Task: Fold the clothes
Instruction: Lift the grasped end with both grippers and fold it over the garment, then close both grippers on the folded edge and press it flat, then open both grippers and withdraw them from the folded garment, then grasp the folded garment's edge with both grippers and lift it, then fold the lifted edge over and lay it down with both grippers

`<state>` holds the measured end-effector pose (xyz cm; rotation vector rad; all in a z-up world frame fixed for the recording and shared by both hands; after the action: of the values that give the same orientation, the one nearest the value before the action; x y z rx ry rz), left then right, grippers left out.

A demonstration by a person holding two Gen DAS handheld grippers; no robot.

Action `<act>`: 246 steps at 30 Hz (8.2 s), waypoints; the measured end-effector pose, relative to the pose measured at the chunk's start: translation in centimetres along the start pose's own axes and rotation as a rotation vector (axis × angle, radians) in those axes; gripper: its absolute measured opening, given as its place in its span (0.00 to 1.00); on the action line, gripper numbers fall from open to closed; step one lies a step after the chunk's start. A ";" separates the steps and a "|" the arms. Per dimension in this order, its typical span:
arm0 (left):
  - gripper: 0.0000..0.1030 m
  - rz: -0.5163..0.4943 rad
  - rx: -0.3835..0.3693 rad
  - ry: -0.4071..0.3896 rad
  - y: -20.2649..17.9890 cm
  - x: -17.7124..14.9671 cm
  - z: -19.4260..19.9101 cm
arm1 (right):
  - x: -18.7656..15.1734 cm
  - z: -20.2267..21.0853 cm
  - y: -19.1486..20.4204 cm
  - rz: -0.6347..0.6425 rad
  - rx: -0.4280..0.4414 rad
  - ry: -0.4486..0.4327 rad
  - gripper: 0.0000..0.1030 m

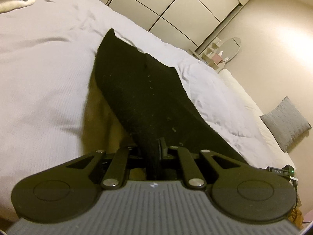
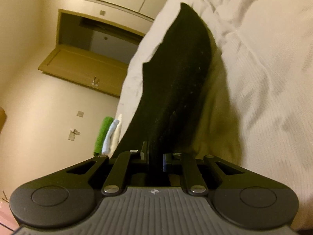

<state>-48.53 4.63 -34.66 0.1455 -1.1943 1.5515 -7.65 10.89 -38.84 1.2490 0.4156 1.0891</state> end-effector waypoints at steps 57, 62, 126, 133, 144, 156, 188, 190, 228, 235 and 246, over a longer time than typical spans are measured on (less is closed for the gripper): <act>0.17 -0.372 0.201 0.175 4.6 8.4 -14.4 | 12.7 -13.9 -2.1 0.472 -0.367 0.162 0.45; 0.05 -0.405 0.215 0.097 4.2 9.3 -13.1 | 12.0 -13.4 -0.1 0.582 -0.376 0.125 0.12; 0.38 -0.372 0.628 0.066 -8.4 -4.3 1.2 | -6.9 -1.3 8.8 0.670 -0.773 -0.095 0.97; 0.39 -0.380 0.601 0.051 -9.4 -5.0 2.5 | -7.9 -0.2 9.8 0.689 -0.787 -0.108 0.97; 0.42 -0.365 0.600 0.100 -6.8 -5.6 2.0 | -8.4 -1.3 9.9 0.692 -0.812 -0.102 0.97; 0.45 -0.345 0.622 0.134 -3.9 -4.6 -0.8 | -6.8 -5.0 7.3 0.674 -0.835 -0.027 0.97; 0.61 -1.684 0.619 0.089 0.5 -7.9 -7.1 | -7.4 -6.6 1.3 1.662 -0.986 0.119 0.96; 0.61 -1.731 0.612 0.094 1.3 -7.8 -7.7 | -7.4 -7.3 1.0 1.723 -0.977 0.140 0.96; 0.10 -1.489 0.399 0.063 -4.4 -10.0 5.9 | -14.6 -0.1 6.0 1.692 -0.772 0.420 0.09; 0.11 -1.509 0.371 0.070 -6.8 -7.9 8.4 | -16.1 2.4 9.6 1.647 -0.674 0.467 0.09; 0.18 -1.273 0.258 0.130 -8.7 7.1 0.0 | 1.2 -1.7 15.2 1.298 -0.497 0.460 0.15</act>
<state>-44.27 8.26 -24.86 0.7896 -0.5316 0.5417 -14.95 11.76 -25.32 0.7164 -0.4307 2.4118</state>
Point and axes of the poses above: each gripper's, at about its wrist camera, not at the fingertips, and z roughly against the way its jaws point, y to its left, x to its top, the point moved 8 cm from there along -z, roughly the way its jaws point, and after that the axes turned 1 degree about -y, right-handed, at the moved point
